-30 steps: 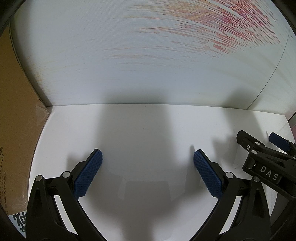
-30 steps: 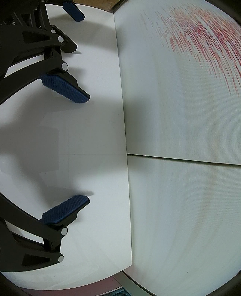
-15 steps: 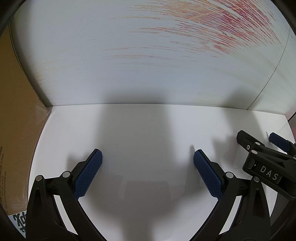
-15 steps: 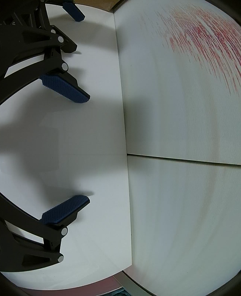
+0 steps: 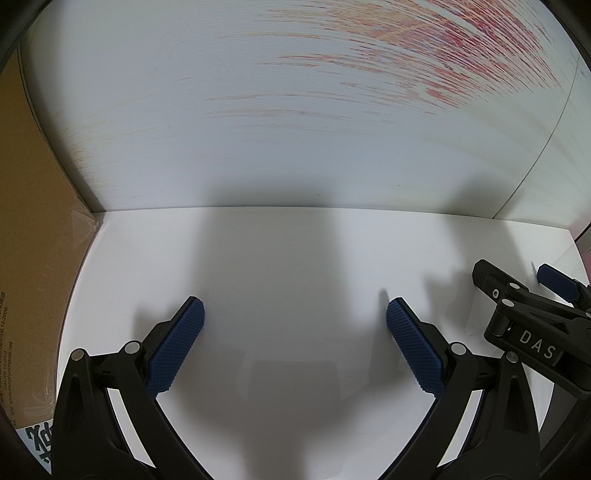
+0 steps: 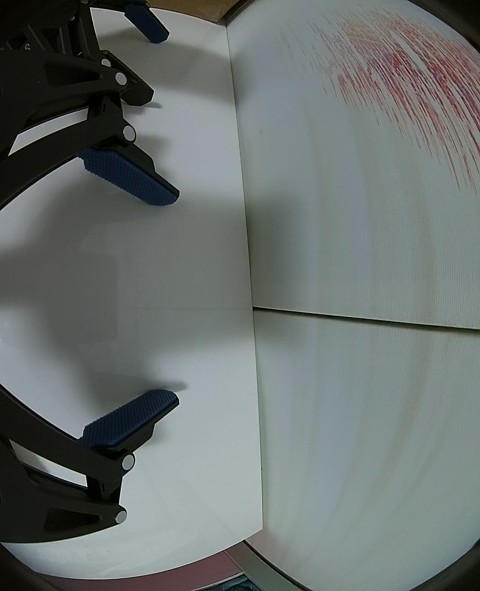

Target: Fold large clothes

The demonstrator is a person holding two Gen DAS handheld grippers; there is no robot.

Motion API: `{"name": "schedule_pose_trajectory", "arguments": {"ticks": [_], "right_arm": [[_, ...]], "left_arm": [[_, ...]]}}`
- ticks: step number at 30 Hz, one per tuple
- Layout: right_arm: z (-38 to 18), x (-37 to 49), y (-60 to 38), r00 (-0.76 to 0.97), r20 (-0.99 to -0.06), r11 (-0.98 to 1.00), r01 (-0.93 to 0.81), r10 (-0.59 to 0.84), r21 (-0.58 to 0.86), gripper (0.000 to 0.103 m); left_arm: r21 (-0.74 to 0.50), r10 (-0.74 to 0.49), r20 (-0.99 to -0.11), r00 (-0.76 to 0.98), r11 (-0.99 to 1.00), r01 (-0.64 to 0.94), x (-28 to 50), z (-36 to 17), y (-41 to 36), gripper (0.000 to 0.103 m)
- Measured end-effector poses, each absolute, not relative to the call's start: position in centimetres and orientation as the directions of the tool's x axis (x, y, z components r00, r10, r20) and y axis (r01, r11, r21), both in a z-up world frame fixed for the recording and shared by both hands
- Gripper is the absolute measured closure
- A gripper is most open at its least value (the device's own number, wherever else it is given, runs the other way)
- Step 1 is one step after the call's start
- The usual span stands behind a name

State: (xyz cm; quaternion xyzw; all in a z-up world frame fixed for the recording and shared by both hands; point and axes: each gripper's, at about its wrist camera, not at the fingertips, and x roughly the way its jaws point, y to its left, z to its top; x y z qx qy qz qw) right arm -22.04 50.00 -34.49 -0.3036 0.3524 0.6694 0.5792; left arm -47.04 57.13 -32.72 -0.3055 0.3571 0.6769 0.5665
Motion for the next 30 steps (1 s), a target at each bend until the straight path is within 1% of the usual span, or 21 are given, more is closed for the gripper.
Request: {"name": "schedule_pose_trajectory", "arguments": {"ticks": [30], "right_arm": [[-34.44, -22.0, 49.99, -0.145, -0.815, -0.081, -0.989, 0.561, 0.12, 0.006]], "left_arm": [[0.137, 0.549, -0.818, -0.171, -0.102, -0.985, -46.88, -32.76, 57.35, 0.005]]}}
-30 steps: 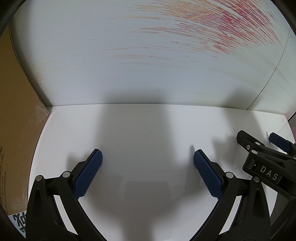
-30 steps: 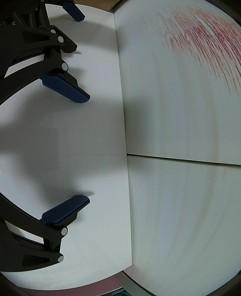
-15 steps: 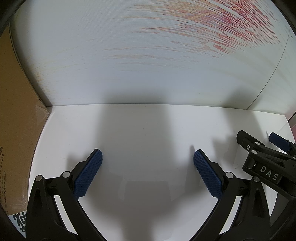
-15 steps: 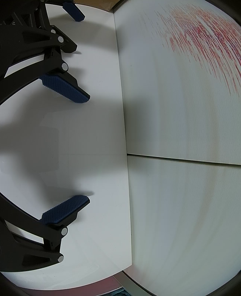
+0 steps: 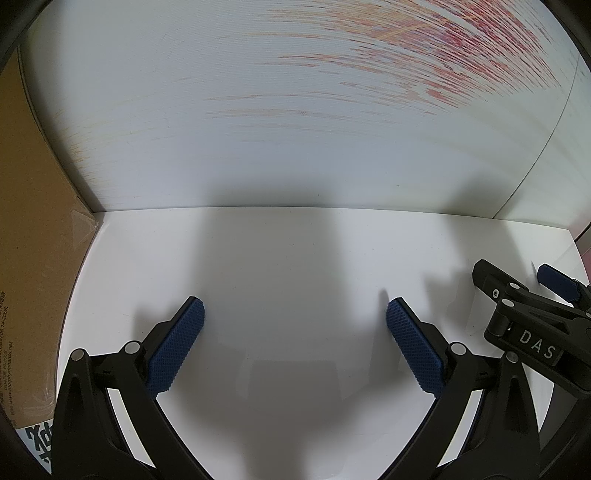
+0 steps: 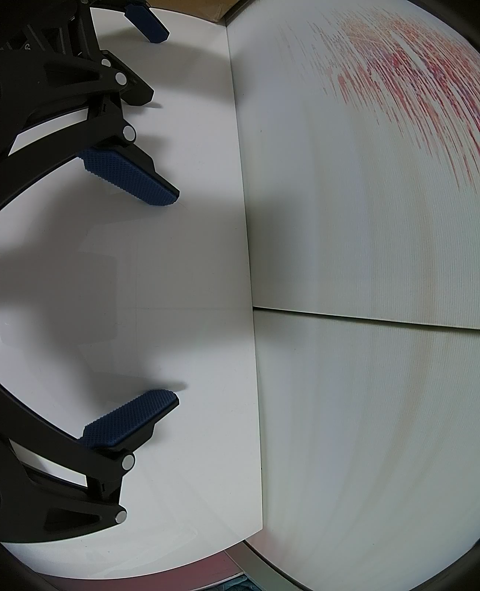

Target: Fold large clothes

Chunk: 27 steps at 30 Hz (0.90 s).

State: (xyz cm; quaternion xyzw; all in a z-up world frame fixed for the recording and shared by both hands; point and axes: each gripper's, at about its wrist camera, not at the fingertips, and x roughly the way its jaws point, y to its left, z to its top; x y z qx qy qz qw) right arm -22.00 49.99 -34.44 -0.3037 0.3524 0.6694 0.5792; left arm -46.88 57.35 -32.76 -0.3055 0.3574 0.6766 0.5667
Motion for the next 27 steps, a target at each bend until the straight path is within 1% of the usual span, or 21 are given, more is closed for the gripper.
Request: {"name": "schedule_pose_trajectory", "arguments": {"ticks": [27], "right_arm": [[-34.58, -22.22, 50.17, -0.145, -0.815, -0.081, -0.989, 0.561, 0.12, 0.006]], "left_arm": [[0.137, 0.548, -0.819, -0.171, -0.102, -0.985, -46.78, -32.78, 57.5, 0.005]]}}
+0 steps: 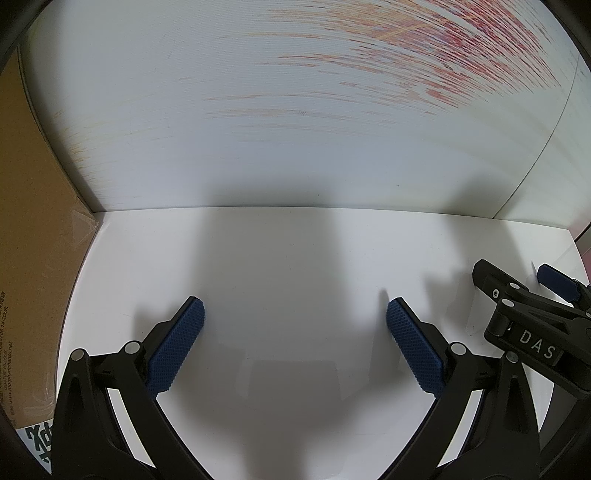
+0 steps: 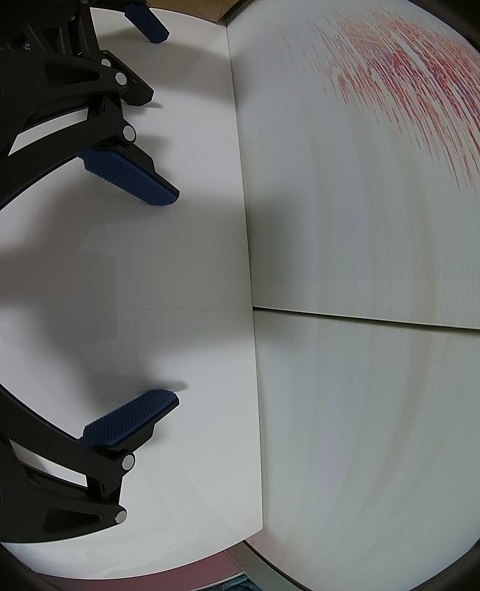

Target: Fold large clothes

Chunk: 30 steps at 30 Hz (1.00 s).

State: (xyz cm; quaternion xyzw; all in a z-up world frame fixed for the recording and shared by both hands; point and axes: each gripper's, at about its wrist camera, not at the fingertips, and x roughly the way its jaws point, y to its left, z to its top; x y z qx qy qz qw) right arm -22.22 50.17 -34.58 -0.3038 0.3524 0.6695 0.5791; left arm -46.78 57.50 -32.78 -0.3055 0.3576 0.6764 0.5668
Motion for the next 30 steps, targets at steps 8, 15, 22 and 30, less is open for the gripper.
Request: {"name": "schedule_pose_trajectory", "arguments": {"ticks": [8, 15, 22, 30], "right_arm": [[-34.51, -22.14, 50.11, -0.145, -0.815, -0.081, -0.989, 0.561, 0.12, 0.006], [-34.48, -22.11, 50.09, -0.145, -0.815, -0.081, -0.989, 0.561, 0.12, 0.006], [-34.56, -22.21, 50.17, -0.145, -0.815, -0.081, -0.989, 0.561, 0.12, 0.006], [-34.49, -22.13, 50.11, -0.145, -0.815, -0.081, -0.989, 0.561, 0.12, 0.006]], "left_arm": [[0.138, 0.548, -0.819, -0.171, -0.102, -0.985, -46.8, -32.77, 57.5, 0.005], [0.138, 0.548, -0.819, -0.171, -0.101, -0.985, -46.72, -32.79, 57.58, 0.005], [0.138, 0.548, -0.819, -0.171, -0.101, -0.985, -46.75, -32.78, 57.57, 0.005], [0.138, 0.548, -0.819, -0.171, -0.101, -0.985, -46.68, -32.8, 57.64, 0.005]]}}
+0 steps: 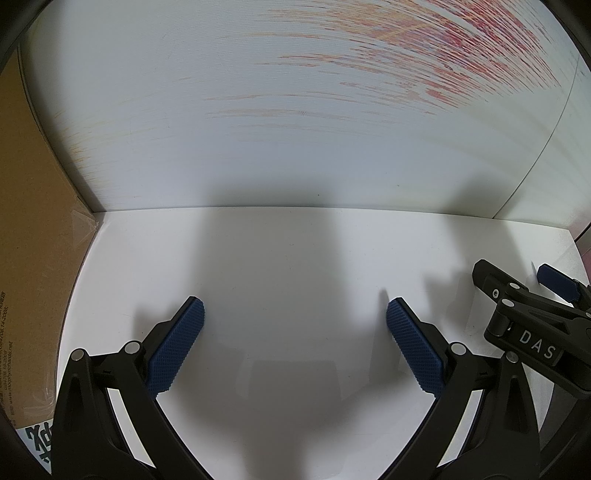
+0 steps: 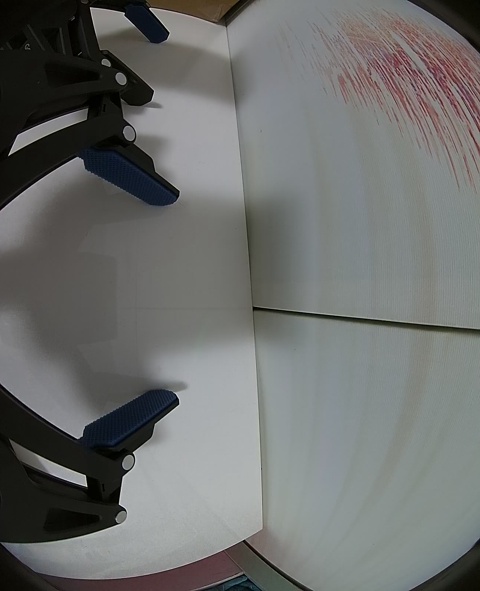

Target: Fold large clothes

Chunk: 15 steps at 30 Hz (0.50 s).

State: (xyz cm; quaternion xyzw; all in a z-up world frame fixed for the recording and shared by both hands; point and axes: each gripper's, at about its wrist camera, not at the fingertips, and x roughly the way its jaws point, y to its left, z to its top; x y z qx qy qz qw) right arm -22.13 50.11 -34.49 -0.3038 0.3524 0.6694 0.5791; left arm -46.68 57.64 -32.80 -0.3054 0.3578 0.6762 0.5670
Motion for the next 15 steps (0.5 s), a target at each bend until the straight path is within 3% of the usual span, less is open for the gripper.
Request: {"name": "schedule_pose_trajectory", "arguments": {"ticks": [15], "right_arm": [[-34.5, -22.15, 50.13, -0.145, -0.815, -0.081, -0.989, 0.561, 0.12, 0.006]], "left_arm": [[0.138, 0.548, -0.819, -0.17, -0.101, -0.985, -46.54, -32.85, 57.77, 0.005]]}}
